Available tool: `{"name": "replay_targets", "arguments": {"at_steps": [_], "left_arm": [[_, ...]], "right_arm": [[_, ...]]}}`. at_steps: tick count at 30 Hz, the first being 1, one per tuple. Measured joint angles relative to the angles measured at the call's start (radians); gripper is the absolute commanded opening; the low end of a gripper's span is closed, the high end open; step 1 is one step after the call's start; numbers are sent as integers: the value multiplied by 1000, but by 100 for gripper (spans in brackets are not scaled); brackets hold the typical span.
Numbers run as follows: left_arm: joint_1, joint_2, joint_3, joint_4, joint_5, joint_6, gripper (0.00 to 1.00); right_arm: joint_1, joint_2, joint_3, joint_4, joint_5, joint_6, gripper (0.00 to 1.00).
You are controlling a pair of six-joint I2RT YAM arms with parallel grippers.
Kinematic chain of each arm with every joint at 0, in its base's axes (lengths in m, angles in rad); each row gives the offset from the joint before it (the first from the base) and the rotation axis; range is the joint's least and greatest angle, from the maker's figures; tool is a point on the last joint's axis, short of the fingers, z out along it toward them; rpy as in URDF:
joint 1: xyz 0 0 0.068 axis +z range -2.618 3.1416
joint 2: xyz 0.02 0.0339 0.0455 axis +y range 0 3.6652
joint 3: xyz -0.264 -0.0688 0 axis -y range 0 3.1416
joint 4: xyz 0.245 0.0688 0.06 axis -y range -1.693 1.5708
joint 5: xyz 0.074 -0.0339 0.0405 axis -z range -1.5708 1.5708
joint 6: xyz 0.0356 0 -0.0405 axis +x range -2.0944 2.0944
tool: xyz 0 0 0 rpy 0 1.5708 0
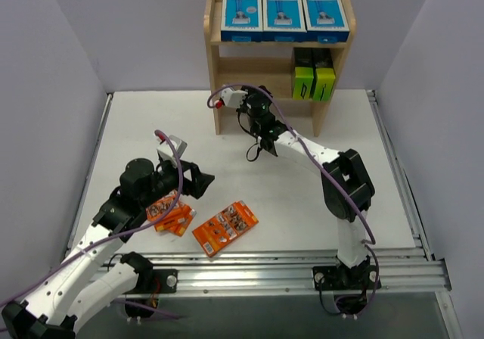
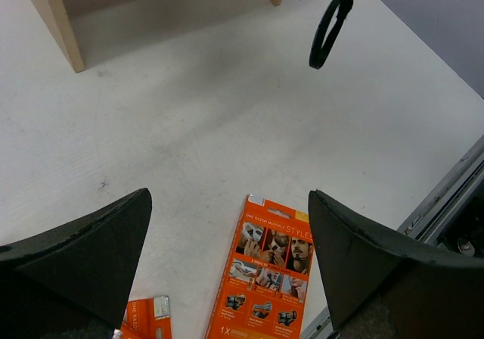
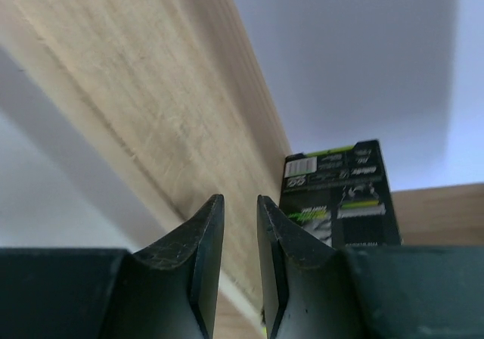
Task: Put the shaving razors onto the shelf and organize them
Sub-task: Place the shaving razor onto shelf
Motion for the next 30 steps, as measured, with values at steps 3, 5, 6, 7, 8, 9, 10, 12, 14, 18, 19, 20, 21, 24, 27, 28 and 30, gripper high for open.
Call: {"name": "replay_targets", "arguments": {"at_steps": [3,5,6,7,8,9,10,12,14,18,19,20,21,24,27,28,30], "left_arm": [[0,0,0,0,9,0,93],[0,1,0,0,13,0,93],[0,1,0,0,16,0,93],[0,1,0,0,17,0,93],[0,1,0,0,19,0,93],[0,0,0,0,20,0,93],[0,0,0,0,21,0,94],[0,0,0,0,25,0,93],[0,0,0,0,30,0,94],[0,0,0,0,35,0,94],[-1,0,0,0,36,0,94],[-1,1,0,0,37,-1,94],[-1,1,0,0,38,-1,94],[-4,1,0,0,40,-1,94],[-6,3,0,1,45,-2,94],[-6,4,0,1,47,-2,94],[-6,8,0,2,55,-5,94]], "right_arm": [[-20,27,39,-8,-10,-51,20],[-37,40,68,-23,-16,-76,20],[-46,49,87,-30,-16,-87,21],[-56,58,108,-34,-16,-98,21],[-64,70,132,-36,-15,-109,21],[-72,82,153,-36,-17,-118,21],[-78,90,169,-36,-17,-130,21],[-90,111,196,-36,-16,-150,21],[-103,138,224,-37,-14,-168,22],[-112,196,269,-39,-10,-196,23],[-112,207,276,-35,-7,-209,23],[-112,215,289,-35,-1,-214,23],[-113,218,295,-36,-1,-215,23],[-120,219,296,-37,2,-211,23],[-134,219,295,-36,2,-209,24],[-142,219,292,-33,1,-209,23],[-159,216,283,-21,1,-211,24]]}}
